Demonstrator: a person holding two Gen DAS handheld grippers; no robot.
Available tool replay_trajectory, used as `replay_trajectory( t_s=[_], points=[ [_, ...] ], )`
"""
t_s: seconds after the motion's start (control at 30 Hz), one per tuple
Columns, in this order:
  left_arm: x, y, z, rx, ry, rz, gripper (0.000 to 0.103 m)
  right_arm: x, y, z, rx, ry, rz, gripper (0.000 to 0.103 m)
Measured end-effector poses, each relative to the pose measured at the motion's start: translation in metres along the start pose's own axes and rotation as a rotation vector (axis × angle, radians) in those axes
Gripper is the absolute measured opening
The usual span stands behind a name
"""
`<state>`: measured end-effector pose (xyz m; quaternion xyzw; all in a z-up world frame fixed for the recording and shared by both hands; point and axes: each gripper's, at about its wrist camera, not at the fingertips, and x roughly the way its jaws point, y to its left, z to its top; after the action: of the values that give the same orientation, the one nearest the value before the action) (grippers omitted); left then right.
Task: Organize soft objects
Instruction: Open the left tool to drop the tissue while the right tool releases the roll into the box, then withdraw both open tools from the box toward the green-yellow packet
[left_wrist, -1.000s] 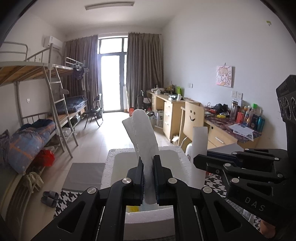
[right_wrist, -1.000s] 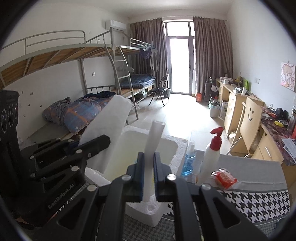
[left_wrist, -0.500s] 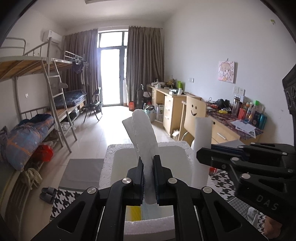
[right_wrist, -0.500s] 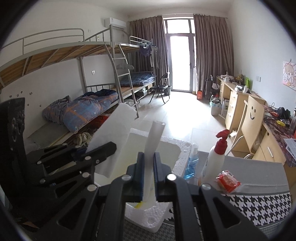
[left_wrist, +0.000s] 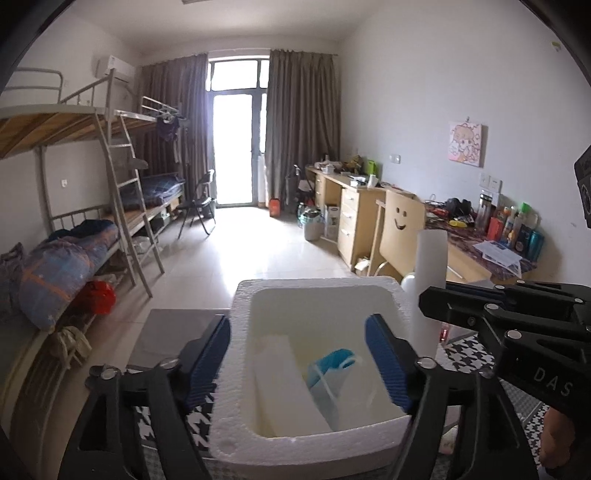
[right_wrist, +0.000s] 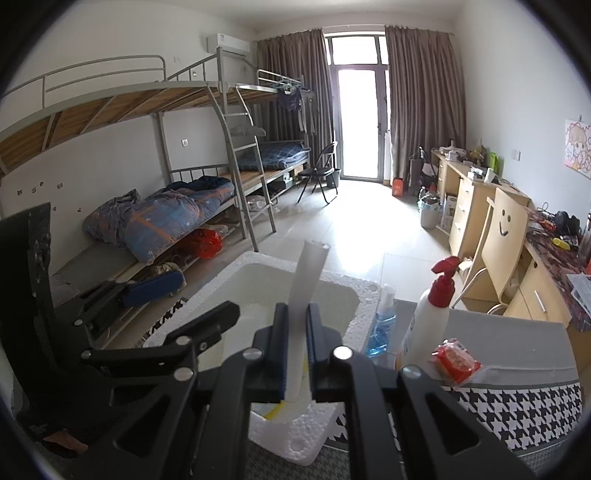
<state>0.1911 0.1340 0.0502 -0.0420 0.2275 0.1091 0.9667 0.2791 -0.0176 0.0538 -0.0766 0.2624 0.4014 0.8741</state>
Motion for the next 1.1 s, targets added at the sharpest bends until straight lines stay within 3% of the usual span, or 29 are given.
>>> replay_trajectory(
  t_s=[0.2, 0.73, 0.8, 0.93, 1.07, 1.1],
  points=[
    [-0.008, 0.008, 0.002, -0.02, -0.019, 0.025, 0.088, 0.005, 0.001, 0.0, -0.005, 0.012, 0.009, 0.012],
    [-0.02, 0.019, 0.0, -0.039, -0.041, 0.076, 0.093, 0.025, 0.002, 0.0, -0.012, 0.068, 0.022, 0.013],
    [-0.02, 0.019, 0.0, -0.04, -0.04, 0.077, 0.093, 0.028, 0.004, -0.001, -0.016, 0.078, 0.02, 0.019],
    [-0.024, 0.023, -0.002, -0.035, -0.046, 0.085, 0.093, 0.029, 0.004, -0.003, -0.018, 0.084, 0.007, 0.048],
    [-0.027, 0.02, -0.004, -0.029, -0.051, 0.087, 0.093, 0.024, 0.002, -0.002, -0.002, 0.074, -0.005, 0.058],
    [-0.027, 0.02, -0.004, -0.028, -0.051, 0.084, 0.093, 0.022, 0.002, -0.002, 0.001, 0.07, -0.008, 0.065]
  ],
)
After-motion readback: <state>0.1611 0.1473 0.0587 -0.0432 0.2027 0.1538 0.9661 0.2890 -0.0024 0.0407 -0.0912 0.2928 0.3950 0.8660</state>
